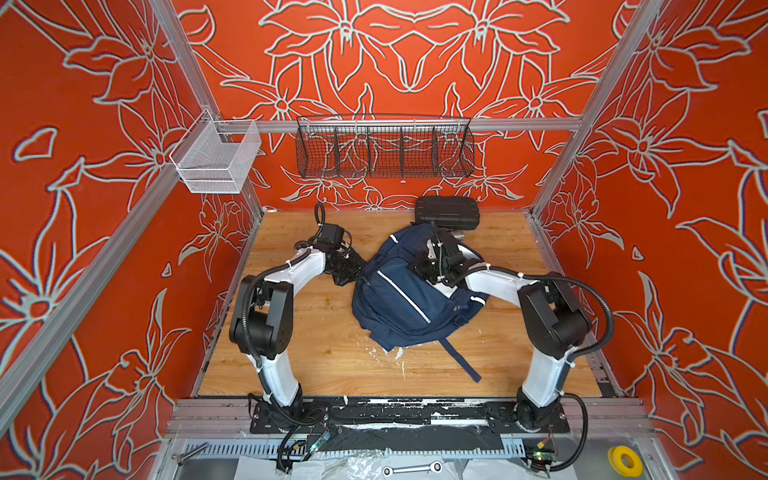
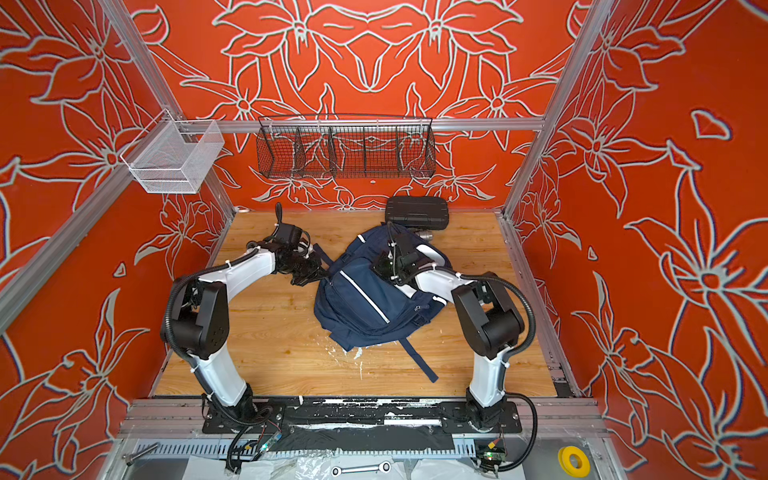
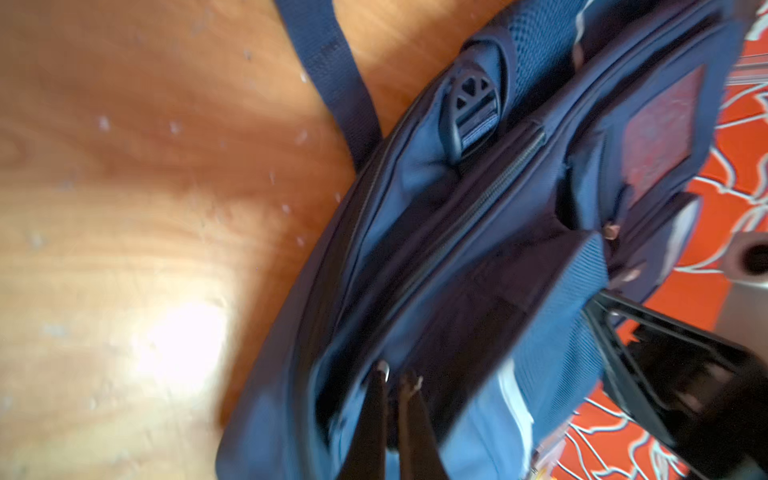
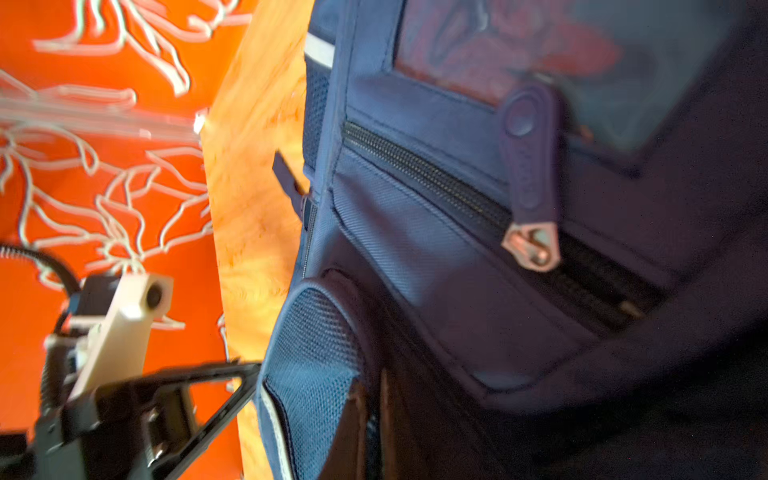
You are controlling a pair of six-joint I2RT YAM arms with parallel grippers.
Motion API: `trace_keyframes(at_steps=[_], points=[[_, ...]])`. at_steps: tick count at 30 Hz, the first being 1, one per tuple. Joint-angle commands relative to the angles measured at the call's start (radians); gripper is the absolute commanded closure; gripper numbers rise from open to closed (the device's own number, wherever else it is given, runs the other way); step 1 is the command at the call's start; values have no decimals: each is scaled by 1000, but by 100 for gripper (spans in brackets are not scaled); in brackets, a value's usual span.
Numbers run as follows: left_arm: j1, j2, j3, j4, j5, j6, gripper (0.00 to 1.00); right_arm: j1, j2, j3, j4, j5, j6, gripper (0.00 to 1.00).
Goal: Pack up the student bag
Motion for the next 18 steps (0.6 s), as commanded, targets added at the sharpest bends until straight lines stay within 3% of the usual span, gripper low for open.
trace_keyframes(at_steps=[1,4,7,14,18], points=[[10,-26,-37,-70,-12,-27,100,-10,-85,-29,151,313,126,100],[9,6,25,-88,-13,-8,100,21,-105,11,87,295,57,100],[14,49,126,-124,-18,20,100,63,-150,-4,7,353,34,100],[30,260,465,-235,13,99,100,133,-286,-208,105,628,245,100],[19,343,617,-295,45,120,100,144,-297,-216,97,690,294,100]])
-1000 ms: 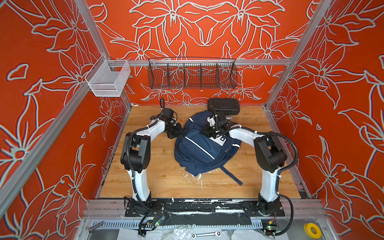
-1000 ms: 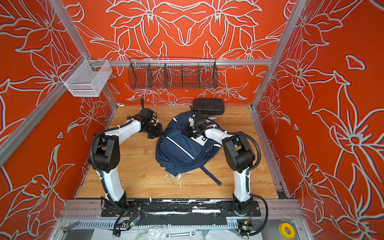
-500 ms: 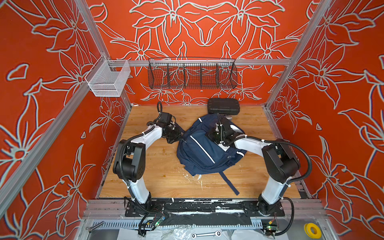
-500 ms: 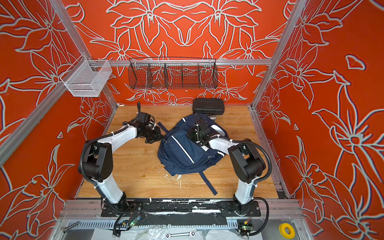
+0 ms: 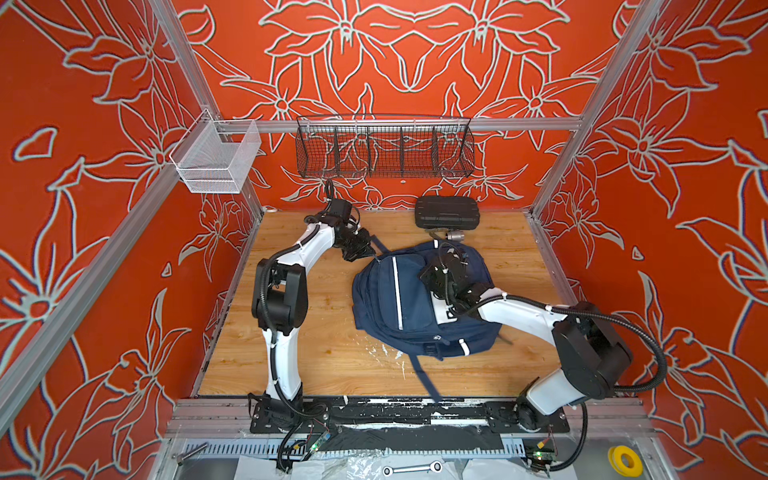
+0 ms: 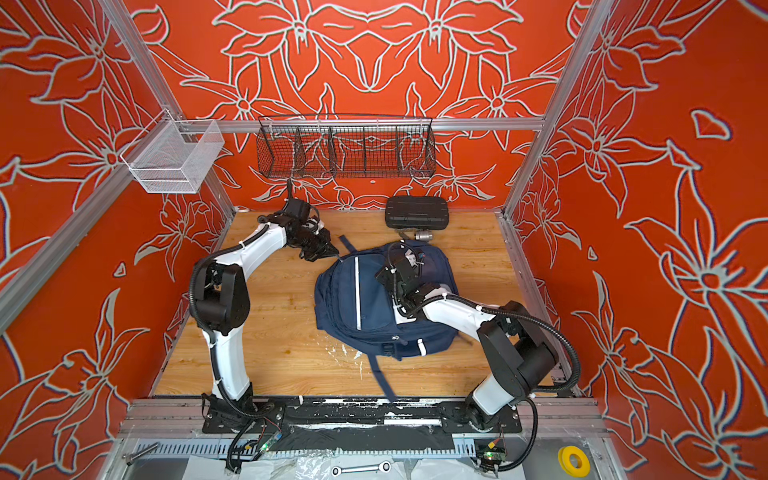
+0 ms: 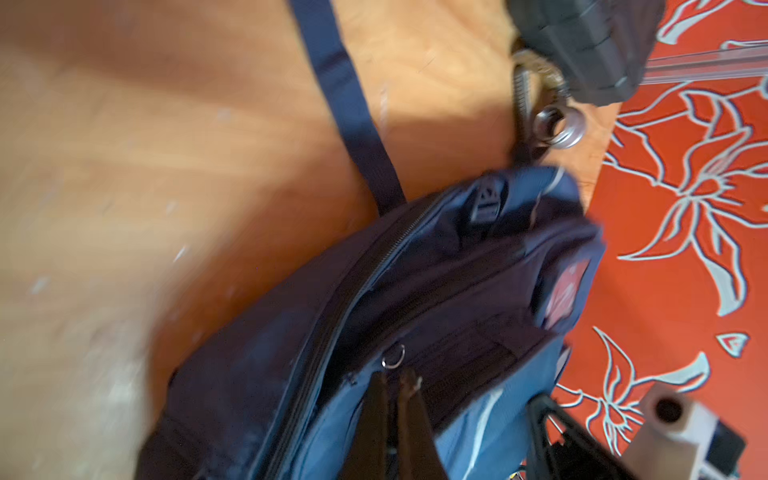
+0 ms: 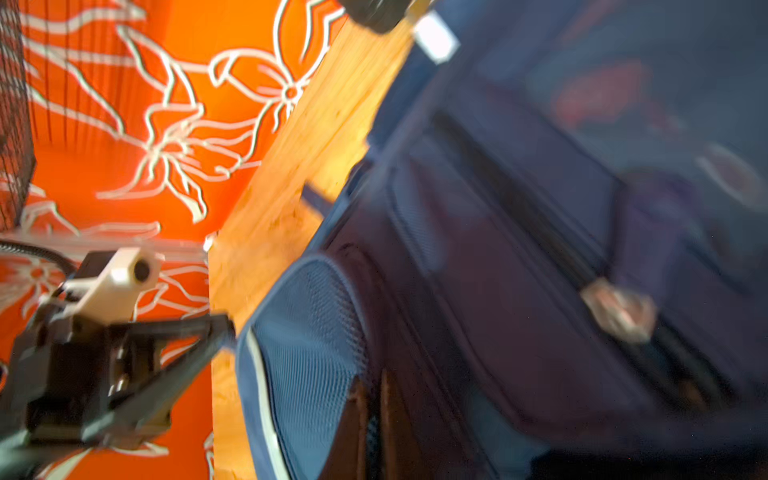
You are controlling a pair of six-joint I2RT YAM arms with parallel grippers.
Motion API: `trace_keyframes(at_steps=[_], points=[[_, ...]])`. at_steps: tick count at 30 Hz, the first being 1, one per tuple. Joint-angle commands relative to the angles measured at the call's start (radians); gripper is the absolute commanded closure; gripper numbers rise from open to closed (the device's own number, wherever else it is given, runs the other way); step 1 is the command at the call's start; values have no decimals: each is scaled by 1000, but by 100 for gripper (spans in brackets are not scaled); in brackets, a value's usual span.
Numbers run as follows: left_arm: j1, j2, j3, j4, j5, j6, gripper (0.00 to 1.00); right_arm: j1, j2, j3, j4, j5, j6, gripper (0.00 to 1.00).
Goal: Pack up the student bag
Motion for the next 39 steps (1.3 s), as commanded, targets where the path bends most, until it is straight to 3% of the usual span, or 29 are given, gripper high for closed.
trace_keyframes(at_steps=[1,4,8,10,13,17,21,29,34,36,39], points=[[20,27,67,-87,-43,55,100,-13,-31,4,65,186,104,100],[-12,-12,-31,-52,-34,50,100,-13,5,17,95,133,49,100],[-36,-121,-274,77,-39,3,100,-43,0,36,34,-3,-164,57],[-37,-143,-327,96,-41,-4,100,-76,-3,66,-41,-108,-281,39],[-38,-149,-330,82,-46,13,100,-145,45,153,-166,-371,-501,31],[-40,-156,-300,68,-54,20,100,-185,226,453,-551,-571,-796,31],[-46,-155,-275,49,-62,27,100,-185,361,621,-690,-729,-959,31],[-54,-152,-265,29,-71,28,100,-185,494,756,-869,-666,-1157,32],[-56,-147,-264,21,-75,30,100,-187,547,799,-931,-703,-1286,33],[-58,-142,-259,18,-75,33,100,-194,571,814,-944,-735,-1315,41],[-60,-133,-247,11,-76,34,100,-209,606,838,-942,-824,-1316,65]])
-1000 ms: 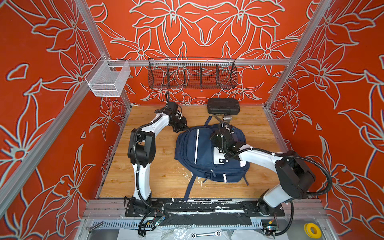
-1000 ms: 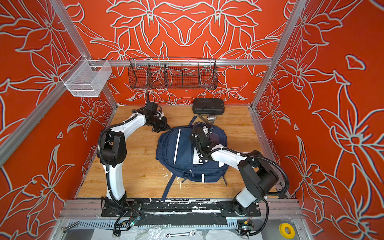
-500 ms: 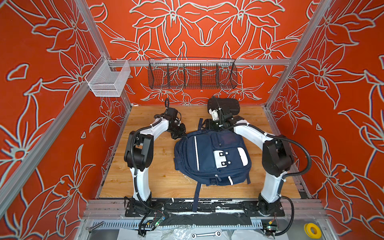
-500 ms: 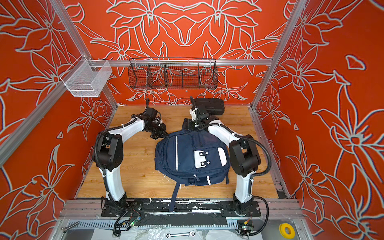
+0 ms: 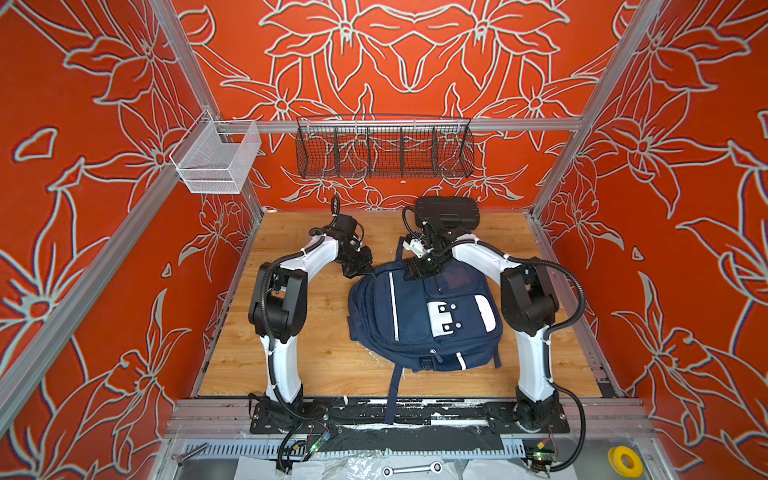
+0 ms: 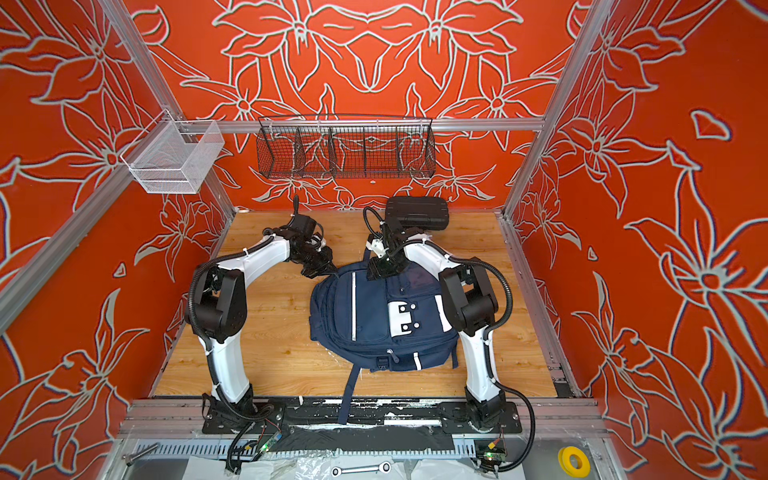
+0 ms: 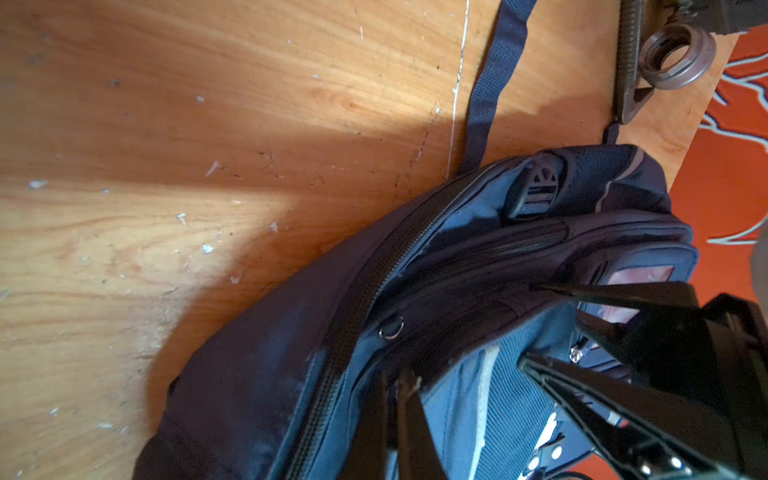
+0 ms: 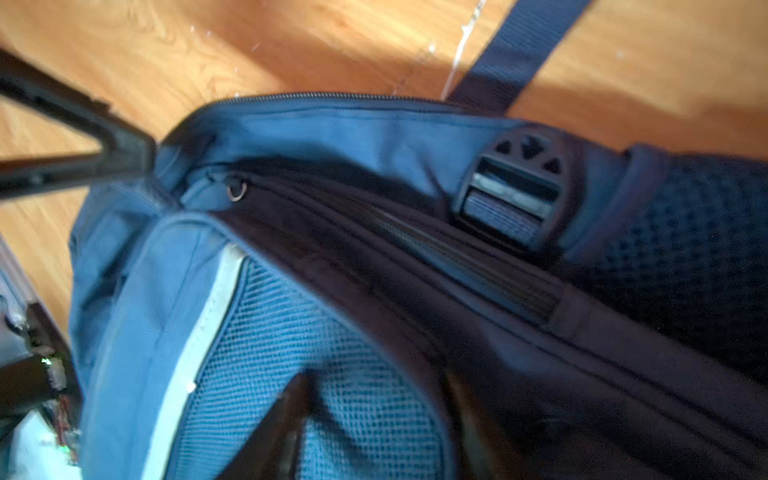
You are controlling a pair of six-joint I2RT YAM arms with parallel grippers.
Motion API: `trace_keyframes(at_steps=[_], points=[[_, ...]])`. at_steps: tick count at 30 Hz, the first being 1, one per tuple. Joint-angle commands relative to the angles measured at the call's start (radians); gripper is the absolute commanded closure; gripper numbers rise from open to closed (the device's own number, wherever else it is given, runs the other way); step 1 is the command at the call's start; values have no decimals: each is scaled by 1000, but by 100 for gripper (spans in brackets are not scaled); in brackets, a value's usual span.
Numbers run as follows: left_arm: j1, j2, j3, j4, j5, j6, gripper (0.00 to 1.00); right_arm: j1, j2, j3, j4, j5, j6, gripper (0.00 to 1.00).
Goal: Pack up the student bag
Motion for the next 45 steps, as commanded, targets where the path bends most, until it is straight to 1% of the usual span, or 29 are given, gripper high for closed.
trace_keyframes(at_steps=[1,2,3,4,5,8,9,10,11,13,16,18,23,28,31,34,36,38,40,41,43,45], points=[[-12,-9,31,-30,5,14,100,-14,48,23,-33,-149,-70,74],[-13,-6,36,-32,5,15,100,-17,50,23,-19,-179,-59,81],[-12,0,44,-37,6,18,100,-21,51,21,2,-209,-37,91],[-12,4,52,-42,4,20,100,-24,49,20,22,-224,-8,97],[-12,9,58,-46,3,22,100,-30,43,10,55,-244,36,100],[-13,27,90,-79,-6,41,100,-57,-21,-87,250,-231,284,100],[-13,29,97,-91,-9,46,100,-69,-60,-146,343,-212,388,100],[-12,23,90,-92,-9,43,100,-78,-108,-213,452,-167,489,100],[-12,14,75,-85,-9,37,100,-86,-145,-266,523,-121,579,100],[-12,-24,14,-53,-2,18,100,-104,-228,-401,684,12,763,100],[-11,-90,-77,-29,-3,3,100,-123,-314,-589,928,134,979,100],[-6,-134,-133,-12,2,-11,100,-124,-334,-632,991,181,1047,100],[-8,-220,-264,75,45,-94,100,-118,-360,-686,1078,307,1124,100],[-12,-338,-393,90,16,-125,100,-118,-359,-728,1212,398,1218,100],[-12,-419,-469,106,2,-160,100,-120,-350,-723,1237,404,1236,100],[-15,-481,-545,171,4,-215,100,-117,-325,-675,1200,319,1178,100],[-17,-482,-551,190,6,-217,100,-115,-315,-648,1179,261,1115,100],[-17,-456,-524,189,16,-206,100,-115,-310,-616,1116,180,1019,100],[-17,-421,-483,184,22,-186,100,-114,-324,-592,1053,90,886,100],[-17,-407,-459,172,22,-178,100,-114,-337,-577,988,72,813,96],[-21,-386,-408,139,26,-156,100,-115,-374,-542,843,44,604,79],[-26,-391,-392,128,17,-149,100,-114,-392,-481,677,23,388,64]])
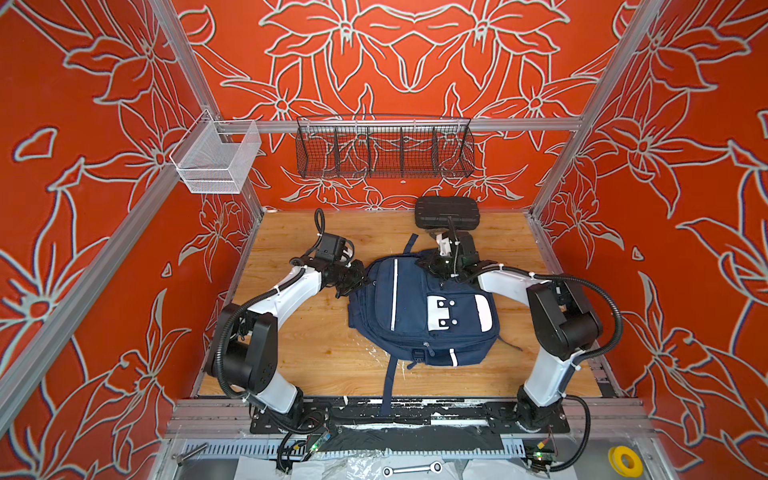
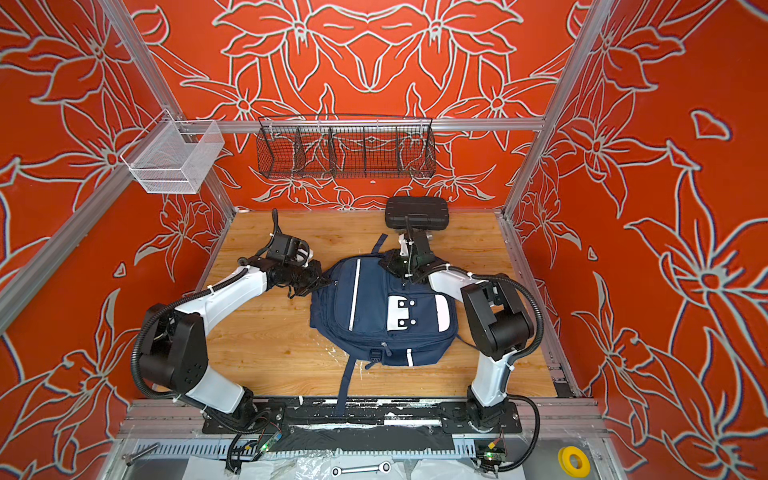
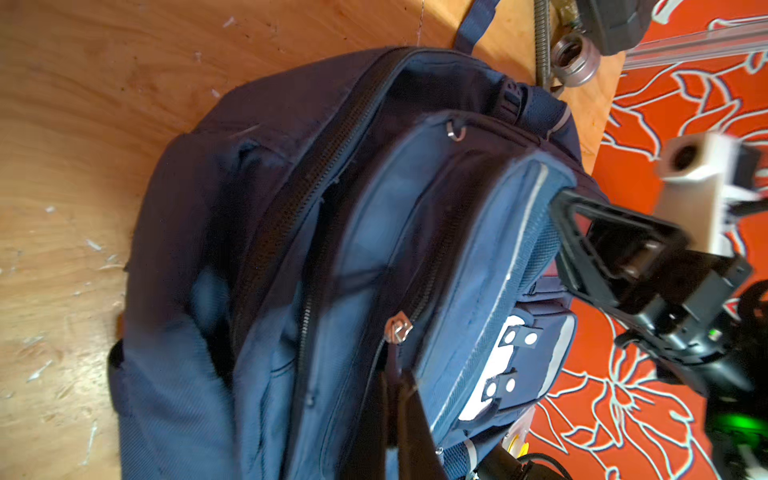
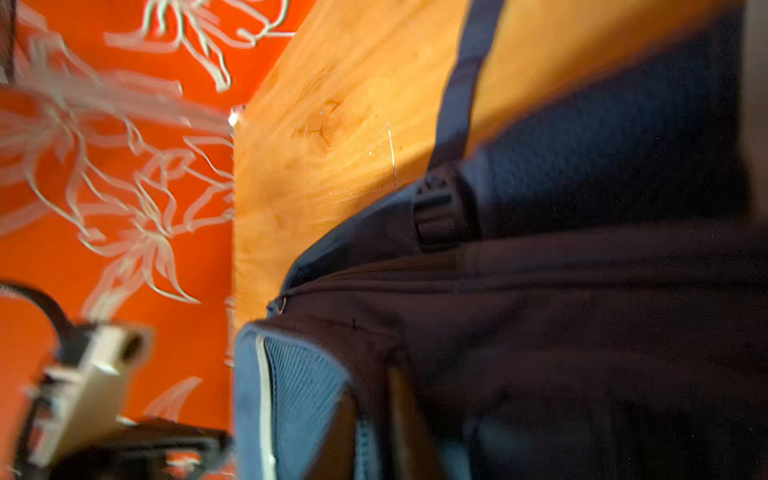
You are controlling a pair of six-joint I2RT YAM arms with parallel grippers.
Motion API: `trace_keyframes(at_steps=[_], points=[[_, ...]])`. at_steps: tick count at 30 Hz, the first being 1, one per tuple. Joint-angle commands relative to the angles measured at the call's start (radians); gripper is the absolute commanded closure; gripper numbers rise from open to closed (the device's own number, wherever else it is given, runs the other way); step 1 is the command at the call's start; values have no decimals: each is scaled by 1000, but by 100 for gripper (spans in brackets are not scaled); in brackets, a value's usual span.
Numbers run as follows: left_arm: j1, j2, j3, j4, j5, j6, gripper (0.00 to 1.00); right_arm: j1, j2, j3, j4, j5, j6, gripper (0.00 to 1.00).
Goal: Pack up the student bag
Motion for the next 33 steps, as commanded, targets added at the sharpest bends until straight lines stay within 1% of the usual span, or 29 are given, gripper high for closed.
trace_keyframes(at_steps=[1,4,5,7,9,11,13,14,17,20,26,29,30,33], points=[[-7,-5,29,-102,-3,30,100,-25,-78,136,-235,-40,-457,59],[-6,-2,35,-114,-1,41,100,-25,-32,272,-452,-149,-763,50],[-7,5,38,-116,6,44,100,-25,-7,315,-509,-183,-837,47],[-12,23,51,-119,23,45,100,-23,79,431,-636,-235,-943,45],[-21,34,62,-127,23,49,100,-21,188,585,-791,-308,-1019,43],[-28,40,66,-132,20,50,100,-10,290,728,-922,-356,-1072,41],[-29,43,65,-137,18,50,100,8,379,833,-987,-371,-1101,40],[-31,43,64,-140,17,51,100,15,406,864,-1003,-384,-1122,40],[-33,46,70,-154,8,55,100,42,481,950,-1050,-359,-1167,39],[-33,51,82,-169,2,61,100,62,559,1053,-1136,-367,-1227,37],[-36,59,97,-204,-12,79,100,72,672,1172,-1256,-387,-1269,35],[-36,64,104,-217,-23,91,100,71,724,1237,-1331,-429,-1300,40],[-35,71,118,-230,-30,104,100,72,743,1262,-1354,-444,-1304,44],[-30,114,191,-277,-33,145,100,70,786,1323,-1410,-481,-1309,63]])
